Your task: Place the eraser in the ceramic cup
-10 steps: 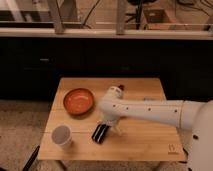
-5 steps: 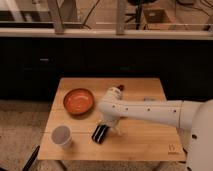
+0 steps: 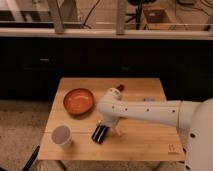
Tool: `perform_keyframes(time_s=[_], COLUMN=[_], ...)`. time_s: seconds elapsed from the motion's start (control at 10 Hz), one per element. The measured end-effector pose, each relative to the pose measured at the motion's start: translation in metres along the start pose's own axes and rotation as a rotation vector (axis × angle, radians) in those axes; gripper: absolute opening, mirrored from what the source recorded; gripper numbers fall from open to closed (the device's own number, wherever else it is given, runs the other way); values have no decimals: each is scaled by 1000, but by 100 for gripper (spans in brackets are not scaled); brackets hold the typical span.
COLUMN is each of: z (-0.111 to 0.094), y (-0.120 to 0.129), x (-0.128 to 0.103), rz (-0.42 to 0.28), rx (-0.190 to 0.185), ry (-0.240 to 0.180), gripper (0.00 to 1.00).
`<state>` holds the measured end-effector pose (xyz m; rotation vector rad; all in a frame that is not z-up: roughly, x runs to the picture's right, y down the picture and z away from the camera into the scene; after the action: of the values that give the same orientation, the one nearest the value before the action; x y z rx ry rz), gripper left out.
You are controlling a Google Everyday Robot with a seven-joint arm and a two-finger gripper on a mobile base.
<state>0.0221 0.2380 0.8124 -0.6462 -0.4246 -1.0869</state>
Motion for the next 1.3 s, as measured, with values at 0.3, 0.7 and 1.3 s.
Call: perform_keyframes(time_s=[0.3, 0.7, 1.3], z=[2, 6, 11], y=[-1, -2, -4], x=[-1, -2, -4], rz=[-6, -14, -27], rx=[-2, -5, -8], ry=[-1, -8, -17], gripper=[80, 80, 80])
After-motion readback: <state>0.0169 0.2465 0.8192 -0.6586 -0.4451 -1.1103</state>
